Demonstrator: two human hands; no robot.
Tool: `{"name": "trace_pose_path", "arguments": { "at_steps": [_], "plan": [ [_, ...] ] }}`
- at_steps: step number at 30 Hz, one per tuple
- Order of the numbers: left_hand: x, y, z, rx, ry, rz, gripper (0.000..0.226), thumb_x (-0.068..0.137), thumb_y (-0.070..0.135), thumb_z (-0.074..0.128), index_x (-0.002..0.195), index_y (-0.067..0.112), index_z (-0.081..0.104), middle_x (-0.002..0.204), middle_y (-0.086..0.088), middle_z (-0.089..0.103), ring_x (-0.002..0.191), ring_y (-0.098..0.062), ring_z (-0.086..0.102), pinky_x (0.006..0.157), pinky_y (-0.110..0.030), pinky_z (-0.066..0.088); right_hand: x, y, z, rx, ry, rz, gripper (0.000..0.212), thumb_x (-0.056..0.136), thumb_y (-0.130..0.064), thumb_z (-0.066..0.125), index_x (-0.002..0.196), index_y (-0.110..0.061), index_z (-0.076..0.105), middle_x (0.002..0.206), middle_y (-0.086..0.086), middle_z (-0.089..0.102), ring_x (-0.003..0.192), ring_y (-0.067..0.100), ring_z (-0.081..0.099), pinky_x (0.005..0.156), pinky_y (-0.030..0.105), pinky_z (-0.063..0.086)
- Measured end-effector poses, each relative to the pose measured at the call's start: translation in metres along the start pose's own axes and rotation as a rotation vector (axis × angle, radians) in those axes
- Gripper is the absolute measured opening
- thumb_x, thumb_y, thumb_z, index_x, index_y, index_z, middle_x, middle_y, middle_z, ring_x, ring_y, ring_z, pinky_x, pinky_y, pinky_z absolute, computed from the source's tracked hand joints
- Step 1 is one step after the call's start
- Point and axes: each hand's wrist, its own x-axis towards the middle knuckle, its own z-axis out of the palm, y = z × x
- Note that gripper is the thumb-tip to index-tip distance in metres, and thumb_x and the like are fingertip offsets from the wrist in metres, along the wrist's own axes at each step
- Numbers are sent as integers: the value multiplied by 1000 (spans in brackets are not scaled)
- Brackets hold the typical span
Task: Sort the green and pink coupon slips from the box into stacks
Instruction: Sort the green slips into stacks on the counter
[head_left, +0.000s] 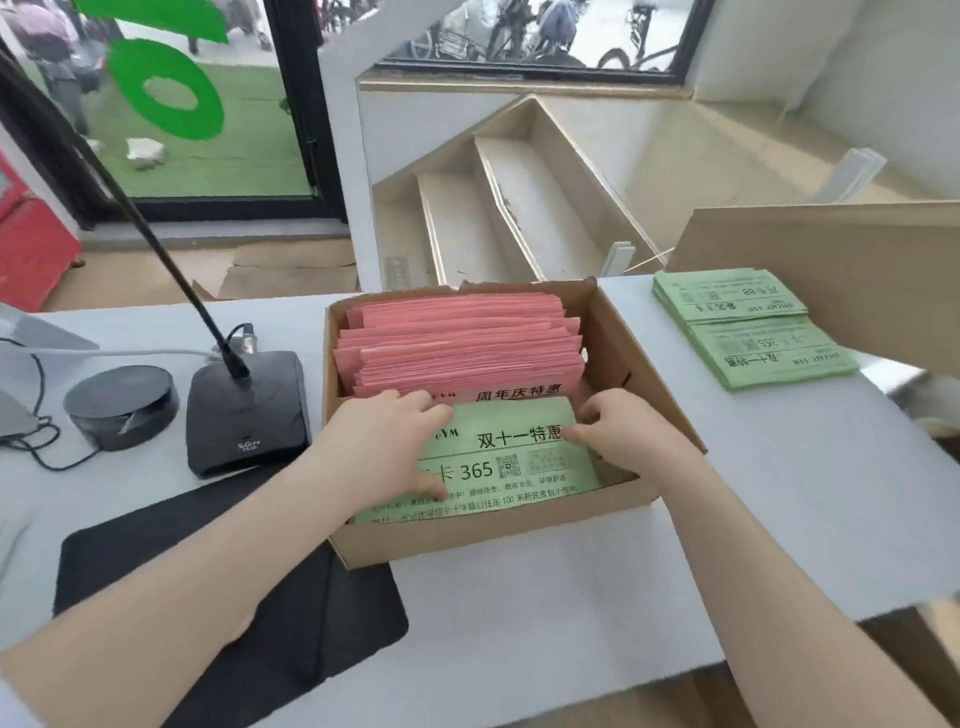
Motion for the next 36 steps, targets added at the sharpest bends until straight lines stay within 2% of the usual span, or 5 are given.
{"name": "trace_pose_path", "arguments": {
  "at_steps": [13,18,21,28,36],
  "plan": [
    [-3,-3,4,-75,340,166,90,71,50,70,142,14,28,135,-5,44,120,-24,47,92,-36,46,-34,-16,0,283,113,-319,13,86,-7,56,89,-19,53,87,-1,64,82,15,60,70,30,49],
    [-15,-8,-8,-313,671,213,46,82,47,51,103,8,64,81,0,71,63,-18,67,50,-27,54,-50,-6,-7,790,178,-513,32,88,9,50,87,-22,59,76,-15,65,74,4,62,64,18,51],
    [-36,-7,-28,-379,800,123,40,78,49,54,85,12,69,71,7,67,58,-11,62,52,-20,47,-57,3,-13,949,227,-588,35,88,12,47,86,-21,59,76,-15,65,76,4,62,66,21,52],
    [-77,37,-51,-1586,755,-91,30,71,5,70,86,26,55,78,8,71,75,-9,68,59,-24,56,-89,24,-37,1226,151,-630,43,60,-27,69,97,-12,53,79,-2,71,75,18,70,55,36,57],
    [-115,116,3,-1662,738,-227,30,80,-8,59,89,20,53,81,14,72,80,-3,68,70,-20,55,-123,87,-15,1153,37,-645,29,78,1,53,84,-25,64,79,-2,66,80,15,61,71,26,51]
  ]
}}
